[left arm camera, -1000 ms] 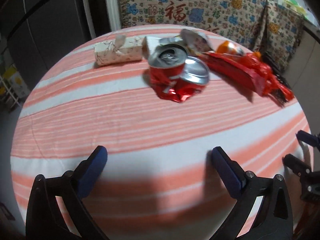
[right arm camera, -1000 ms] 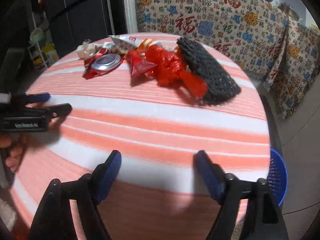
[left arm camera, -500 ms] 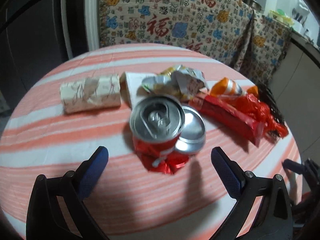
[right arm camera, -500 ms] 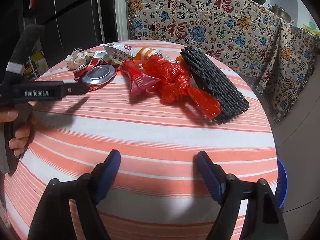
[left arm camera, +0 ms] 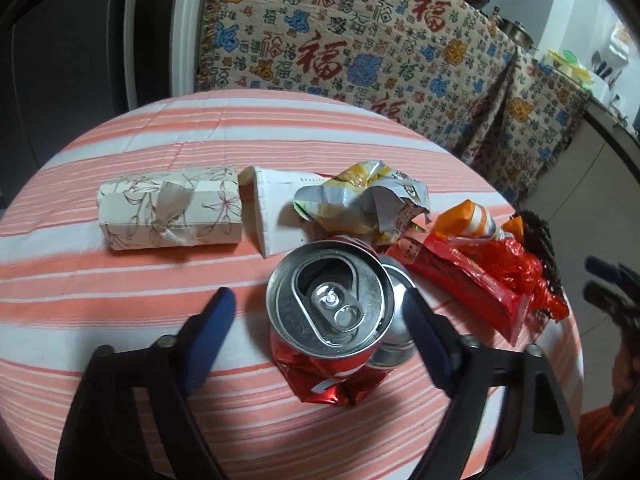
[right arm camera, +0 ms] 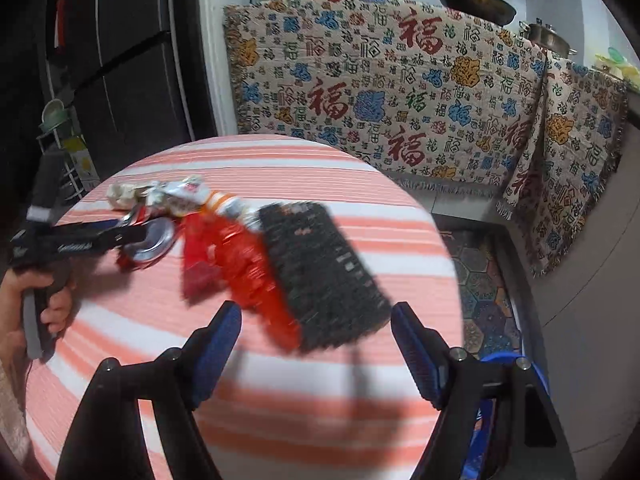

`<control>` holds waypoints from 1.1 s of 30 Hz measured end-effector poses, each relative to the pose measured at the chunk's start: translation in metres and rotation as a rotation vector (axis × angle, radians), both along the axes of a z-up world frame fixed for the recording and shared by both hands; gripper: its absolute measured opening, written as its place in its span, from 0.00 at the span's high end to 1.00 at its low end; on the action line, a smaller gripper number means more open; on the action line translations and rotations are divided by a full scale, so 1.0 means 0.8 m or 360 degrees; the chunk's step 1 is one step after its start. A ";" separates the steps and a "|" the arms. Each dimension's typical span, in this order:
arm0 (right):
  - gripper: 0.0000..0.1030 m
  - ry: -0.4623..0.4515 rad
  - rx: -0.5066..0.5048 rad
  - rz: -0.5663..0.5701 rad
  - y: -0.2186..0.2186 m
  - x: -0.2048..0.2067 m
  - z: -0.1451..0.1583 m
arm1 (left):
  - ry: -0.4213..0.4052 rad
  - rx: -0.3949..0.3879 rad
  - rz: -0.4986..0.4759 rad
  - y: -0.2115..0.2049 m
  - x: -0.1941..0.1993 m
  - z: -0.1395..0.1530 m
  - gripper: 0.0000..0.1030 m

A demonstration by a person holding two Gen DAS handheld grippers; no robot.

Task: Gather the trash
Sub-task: 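Grasp the crushed red can with the left gripper while the right gripper grasps the black mesh sponge, then carry the red can and black sponge over the blue wastebasket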

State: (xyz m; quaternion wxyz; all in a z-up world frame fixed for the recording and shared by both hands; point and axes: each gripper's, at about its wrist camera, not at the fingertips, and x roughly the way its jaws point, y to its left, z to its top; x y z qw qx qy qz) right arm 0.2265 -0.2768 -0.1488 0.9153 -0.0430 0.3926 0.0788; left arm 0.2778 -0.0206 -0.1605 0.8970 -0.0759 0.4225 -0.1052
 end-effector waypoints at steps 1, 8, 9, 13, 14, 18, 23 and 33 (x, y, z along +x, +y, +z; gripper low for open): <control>0.23 0.0041 0.0020 0.0007 -0.008 0.018 -0.003 | 0.0003 -0.0004 -0.0009 -0.001 0.000 -0.001 0.30; 0.60 0.0322 0.0223 0.0117 -0.023 0.080 -0.049 | -0.0035 0.0058 -0.0050 -0.005 -0.012 0.005 0.47; 0.95 0.0339 0.0236 0.0131 -0.022 0.078 -0.051 | -0.0044 0.0064 -0.0052 -0.004 -0.015 0.008 0.47; 0.93 0.0269 0.0267 0.0062 -0.024 0.043 -0.036 | -0.0084 0.0075 -0.0078 0.001 -0.033 0.025 0.47; 0.93 0.0253 0.0271 0.0048 -0.025 0.035 -0.031 | -0.0090 0.0079 -0.0083 0.002 -0.038 0.029 0.47; 0.93 0.0183 0.0318 -0.0022 -0.030 -0.005 -0.005 | -0.0100 0.0075 -0.0113 0.008 -0.065 0.041 0.47; 0.93 0.0105 0.0297 -0.0091 -0.028 -0.042 0.018 | -0.0099 0.0061 -0.0173 0.001 -0.097 0.046 0.47; 0.93 0.0117 0.0348 -0.0137 -0.023 -0.099 0.020 | -0.0129 0.0071 -0.0260 -0.044 -0.149 0.062 0.47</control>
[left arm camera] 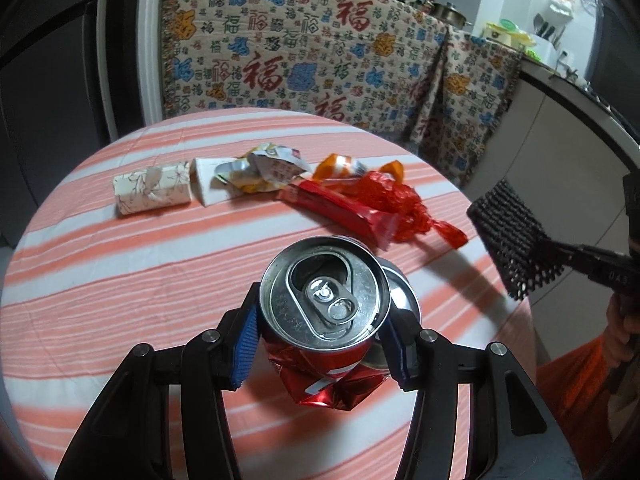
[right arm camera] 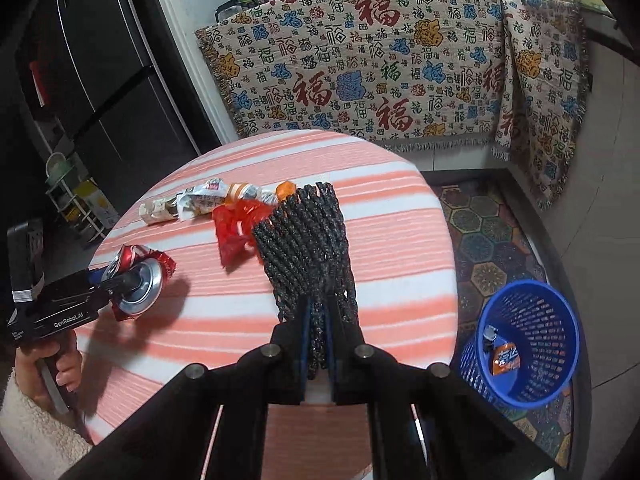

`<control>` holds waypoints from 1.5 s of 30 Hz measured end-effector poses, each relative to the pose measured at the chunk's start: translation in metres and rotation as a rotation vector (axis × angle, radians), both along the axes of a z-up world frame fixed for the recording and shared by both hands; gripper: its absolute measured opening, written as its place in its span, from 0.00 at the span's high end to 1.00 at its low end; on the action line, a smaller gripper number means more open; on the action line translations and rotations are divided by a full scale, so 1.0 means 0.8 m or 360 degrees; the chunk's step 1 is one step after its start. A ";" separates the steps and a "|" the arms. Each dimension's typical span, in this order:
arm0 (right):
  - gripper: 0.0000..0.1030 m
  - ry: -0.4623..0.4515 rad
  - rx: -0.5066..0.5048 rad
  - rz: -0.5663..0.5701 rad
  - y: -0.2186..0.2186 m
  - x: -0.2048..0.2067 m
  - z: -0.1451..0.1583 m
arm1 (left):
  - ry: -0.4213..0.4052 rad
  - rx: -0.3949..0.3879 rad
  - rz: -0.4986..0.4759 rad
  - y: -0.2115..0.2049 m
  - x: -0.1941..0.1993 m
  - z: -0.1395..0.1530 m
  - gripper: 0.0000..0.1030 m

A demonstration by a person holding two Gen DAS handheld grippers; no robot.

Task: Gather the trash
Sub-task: 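Carry the red can and black sponge over the blue wastebasket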

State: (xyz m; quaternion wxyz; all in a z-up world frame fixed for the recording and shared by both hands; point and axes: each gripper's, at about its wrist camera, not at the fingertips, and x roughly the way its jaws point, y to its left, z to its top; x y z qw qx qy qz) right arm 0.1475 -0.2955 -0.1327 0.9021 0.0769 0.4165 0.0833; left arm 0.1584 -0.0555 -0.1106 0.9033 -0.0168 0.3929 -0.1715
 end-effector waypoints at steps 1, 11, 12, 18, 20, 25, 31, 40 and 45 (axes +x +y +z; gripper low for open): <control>0.93 0.0006 0.0004 0.0001 0.000 -0.002 -0.001 | -0.0003 0.0003 0.0002 -0.003 -0.005 0.002 0.47; 0.93 -0.0019 0.0065 -0.0017 -0.002 -0.046 0.010 | -0.0047 0.0003 -0.0038 -0.043 -0.057 0.026 0.47; 0.93 -0.0032 0.0067 -0.0027 -0.007 -0.050 0.014 | -0.0049 0.0000 -0.0052 -0.052 -0.061 0.030 0.47; 0.93 -0.0082 0.0061 -0.0123 -0.043 -0.067 0.036 | -0.0098 -0.0014 -0.0142 -0.112 -0.063 0.054 0.47; 0.93 -0.0090 0.0051 -0.0171 -0.062 -0.071 0.041 | -0.0107 -0.0014 -0.0205 -0.141 -0.061 0.060 0.47; 0.93 -0.0099 0.0033 -0.0364 -0.134 -0.079 0.052 | -0.0116 0.0008 -0.0381 -0.227 -0.054 0.066 0.47; 0.93 -0.0021 0.0011 -0.0609 -0.230 -0.074 0.034 | -0.0003 -0.0014 -0.0516 -0.339 -0.032 0.050 0.47; 0.93 0.0109 0.0078 -0.0818 -0.345 -0.043 -0.017 | 0.0176 0.0065 -0.0623 -0.478 0.025 -0.026 0.47; 0.93 0.0163 0.0047 -0.0833 -0.390 -0.015 -0.053 | 0.0244 0.0095 -0.0639 -0.526 0.051 -0.085 0.47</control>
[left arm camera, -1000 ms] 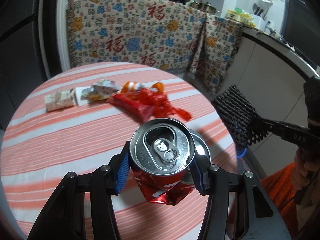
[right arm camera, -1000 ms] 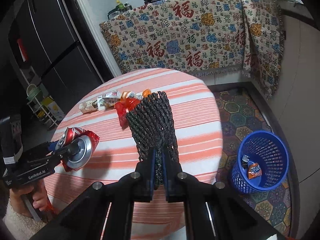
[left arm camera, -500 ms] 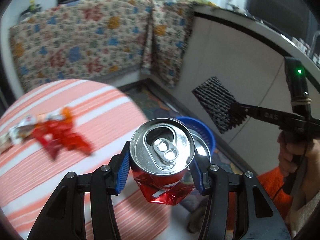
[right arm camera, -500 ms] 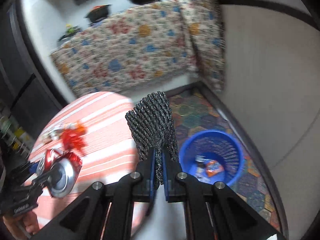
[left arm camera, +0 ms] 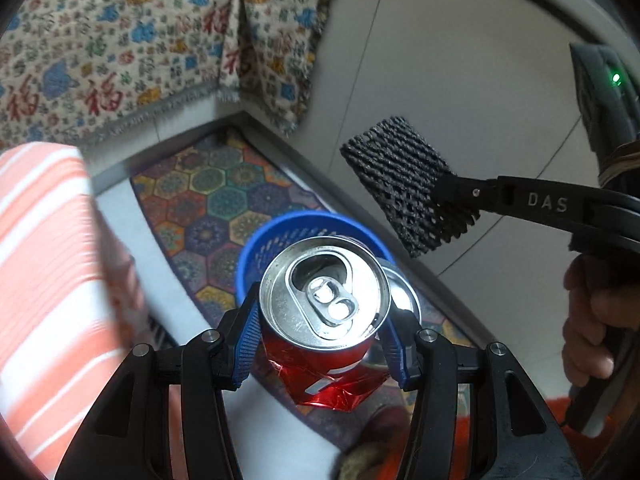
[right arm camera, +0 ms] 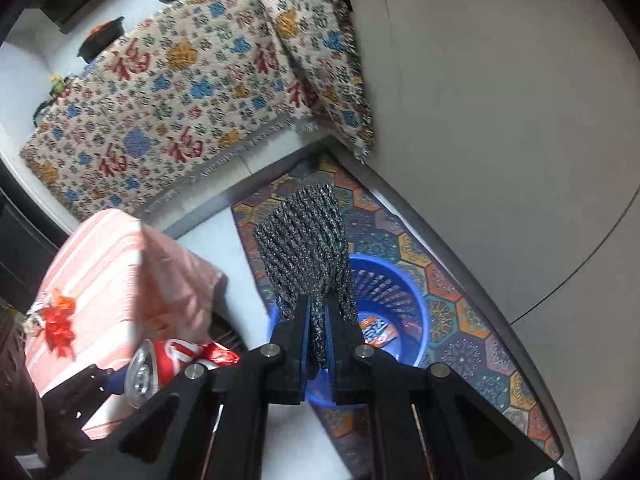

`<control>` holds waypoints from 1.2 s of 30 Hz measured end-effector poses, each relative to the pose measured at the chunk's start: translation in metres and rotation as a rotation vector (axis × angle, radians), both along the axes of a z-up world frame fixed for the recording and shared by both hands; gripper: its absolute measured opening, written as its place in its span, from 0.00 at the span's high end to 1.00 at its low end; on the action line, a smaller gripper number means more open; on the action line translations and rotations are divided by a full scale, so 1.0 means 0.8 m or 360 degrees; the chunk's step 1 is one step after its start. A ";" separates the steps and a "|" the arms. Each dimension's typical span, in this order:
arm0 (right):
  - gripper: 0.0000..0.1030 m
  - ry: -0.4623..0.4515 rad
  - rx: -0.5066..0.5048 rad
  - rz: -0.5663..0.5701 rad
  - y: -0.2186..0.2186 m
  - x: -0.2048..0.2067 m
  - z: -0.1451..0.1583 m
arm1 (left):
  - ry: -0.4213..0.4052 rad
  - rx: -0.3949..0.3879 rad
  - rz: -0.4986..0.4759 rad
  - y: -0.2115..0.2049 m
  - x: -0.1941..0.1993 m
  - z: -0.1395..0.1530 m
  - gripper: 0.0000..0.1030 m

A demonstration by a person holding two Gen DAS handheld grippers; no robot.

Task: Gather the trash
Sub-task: 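Carry the red can and black sponge over the blue wastebasket, then open both grippers to drop the can and sponge into the basket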

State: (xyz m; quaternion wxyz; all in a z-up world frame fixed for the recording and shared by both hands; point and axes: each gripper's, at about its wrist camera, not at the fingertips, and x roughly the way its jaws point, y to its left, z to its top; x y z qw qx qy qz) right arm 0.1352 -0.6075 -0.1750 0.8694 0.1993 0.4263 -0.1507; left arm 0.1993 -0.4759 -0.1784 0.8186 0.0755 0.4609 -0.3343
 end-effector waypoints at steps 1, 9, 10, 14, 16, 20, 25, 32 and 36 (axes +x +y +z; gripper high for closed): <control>0.93 0.0009 0.0002 0.0003 -0.007 0.004 -0.007 | 0.0012 -0.0001 0.0006 -0.006 0.005 -0.010 0.47; 0.93 0.0120 0.0073 0.0043 -0.048 0.026 -0.070 | 0.0033 0.0009 0.0064 -0.034 0.037 -0.063 0.47; 0.93 0.0135 0.0077 0.0039 -0.050 0.029 -0.076 | 0.0039 0.0011 0.0069 -0.037 0.042 -0.069 0.47; 0.93 0.0171 0.0062 0.0025 -0.054 0.039 -0.086 | 0.0058 0.0026 0.0062 -0.044 0.052 -0.083 0.47; 0.92 0.0193 0.0071 0.0004 -0.059 0.041 -0.094 | 0.0058 0.0040 0.0061 -0.047 0.057 -0.091 0.47; 0.91 0.0221 0.0117 -0.0001 -0.065 0.047 -0.107 | 0.0090 0.0061 0.0057 -0.051 0.063 -0.105 0.47; 0.90 0.0261 0.0117 0.0009 -0.063 0.053 -0.118 | 0.0112 0.0070 0.0057 -0.056 0.069 -0.118 0.47; 0.70 0.0259 0.0127 -0.0019 -0.068 0.055 -0.119 | 0.0122 0.0095 0.0040 -0.064 0.071 -0.126 0.36; 0.61 0.0249 0.0131 -0.0029 -0.070 0.055 -0.117 | 0.0106 0.0083 0.0045 -0.063 0.073 -0.122 0.34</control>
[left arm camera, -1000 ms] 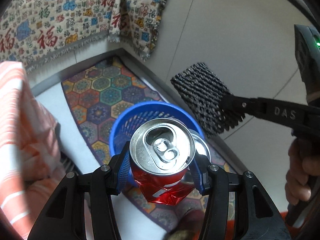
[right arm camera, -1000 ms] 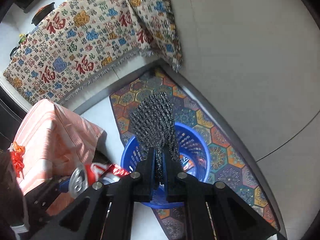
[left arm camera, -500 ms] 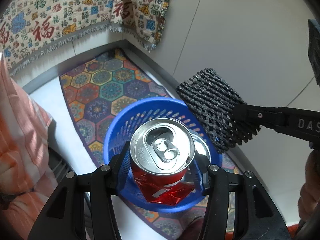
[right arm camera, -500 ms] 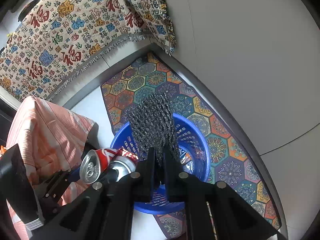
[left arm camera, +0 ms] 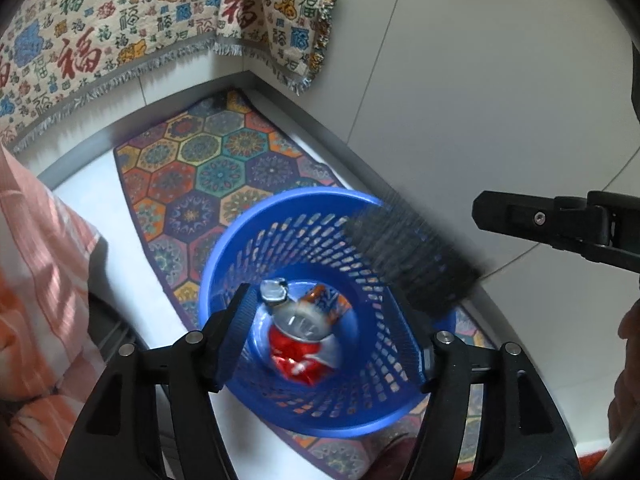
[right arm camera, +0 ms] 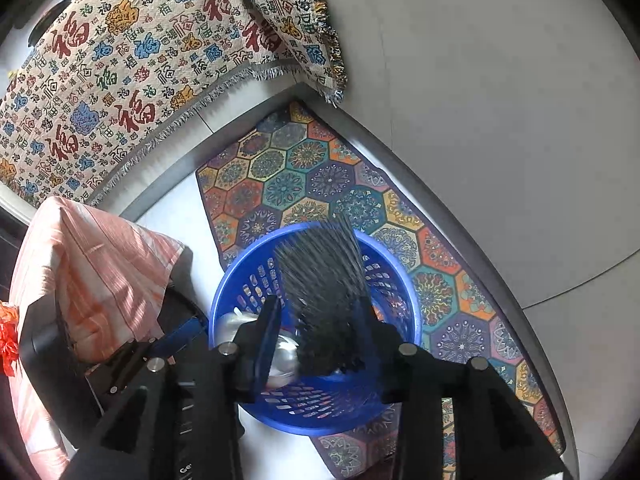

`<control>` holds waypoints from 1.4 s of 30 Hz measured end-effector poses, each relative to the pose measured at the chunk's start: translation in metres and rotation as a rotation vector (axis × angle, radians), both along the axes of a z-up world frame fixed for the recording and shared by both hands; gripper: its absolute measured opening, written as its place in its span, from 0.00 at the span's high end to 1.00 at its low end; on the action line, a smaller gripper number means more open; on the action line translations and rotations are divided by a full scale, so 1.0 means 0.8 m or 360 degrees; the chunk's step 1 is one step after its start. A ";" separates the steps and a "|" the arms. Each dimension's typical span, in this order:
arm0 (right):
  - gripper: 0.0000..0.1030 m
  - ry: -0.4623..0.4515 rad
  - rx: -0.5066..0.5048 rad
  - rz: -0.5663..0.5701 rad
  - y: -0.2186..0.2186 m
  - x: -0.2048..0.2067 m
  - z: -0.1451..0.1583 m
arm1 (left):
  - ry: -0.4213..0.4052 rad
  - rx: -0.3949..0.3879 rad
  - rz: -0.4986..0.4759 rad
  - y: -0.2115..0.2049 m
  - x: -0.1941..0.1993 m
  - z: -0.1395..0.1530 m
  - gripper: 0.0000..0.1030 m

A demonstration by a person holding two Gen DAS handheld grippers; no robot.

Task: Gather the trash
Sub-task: 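Open both grippers to drop the can and sponge into the basket, then move both tools back over the table toward the red wrappers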

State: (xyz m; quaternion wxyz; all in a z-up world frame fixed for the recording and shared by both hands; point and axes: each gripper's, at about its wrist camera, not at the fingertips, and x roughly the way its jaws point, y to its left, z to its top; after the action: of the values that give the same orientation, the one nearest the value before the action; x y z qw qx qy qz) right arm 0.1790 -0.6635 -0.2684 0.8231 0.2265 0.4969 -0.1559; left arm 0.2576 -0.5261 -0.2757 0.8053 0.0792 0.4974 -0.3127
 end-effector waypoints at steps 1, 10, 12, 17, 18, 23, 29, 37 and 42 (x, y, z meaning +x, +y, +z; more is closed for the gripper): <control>0.61 -0.0001 0.0000 -0.0004 0.000 0.000 0.001 | -0.0002 -0.0010 0.0016 0.002 0.001 0.003 0.32; 0.62 -0.0160 -0.0147 -0.0065 0.006 -0.010 0.050 | -0.0097 -0.0159 0.0089 0.043 -0.026 0.085 0.30; 0.61 -0.0248 -0.0285 -0.0062 0.019 -0.013 0.077 | -0.0117 -0.0213 0.0095 0.066 -0.042 0.117 0.30; 0.57 -0.0471 -0.0484 0.0061 0.075 -0.019 0.134 | -0.0225 -0.0224 0.0089 0.146 -0.088 0.187 0.23; 0.55 -0.0503 -0.0512 0.0098 0.089 -0.022 0.142 | -0.0261 -0.0201 0.0109 0.170 -0.097 0.196 0.22; 0.48 -0.0616 -0.0545 0.0413 0.191 -0.040 0.166 | -0.0294 -0.0049 0.0235 0.274 -0.116 0.197 0.19; 0.47 -0.0581 -0.0427 0.0860 0.347 -0.050 0.159 | -0.0310 0.0144 0.0494 0.407 -0.116 0.168 0.19; 0.47 -0.0335 -0.0327 0.1189 0.517 -0.056 0.099 | -0.0266 0.0269 0.0771 0.542 -0.096 0.134 0.15; 0.40 -0.0325 -0.0432 0.1191 0.553 -0.045 0.090 | -0.0261 0.0264 0.0837 0.565 -0.084 0.127 0.04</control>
State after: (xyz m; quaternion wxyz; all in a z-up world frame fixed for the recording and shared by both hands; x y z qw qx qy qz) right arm 0.1429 -0.2210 -0.1967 0.8904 -0.0662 0.4358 0.1132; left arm 0.1903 -0.0744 -0.1738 0.8871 0.0381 0.4579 -0.0438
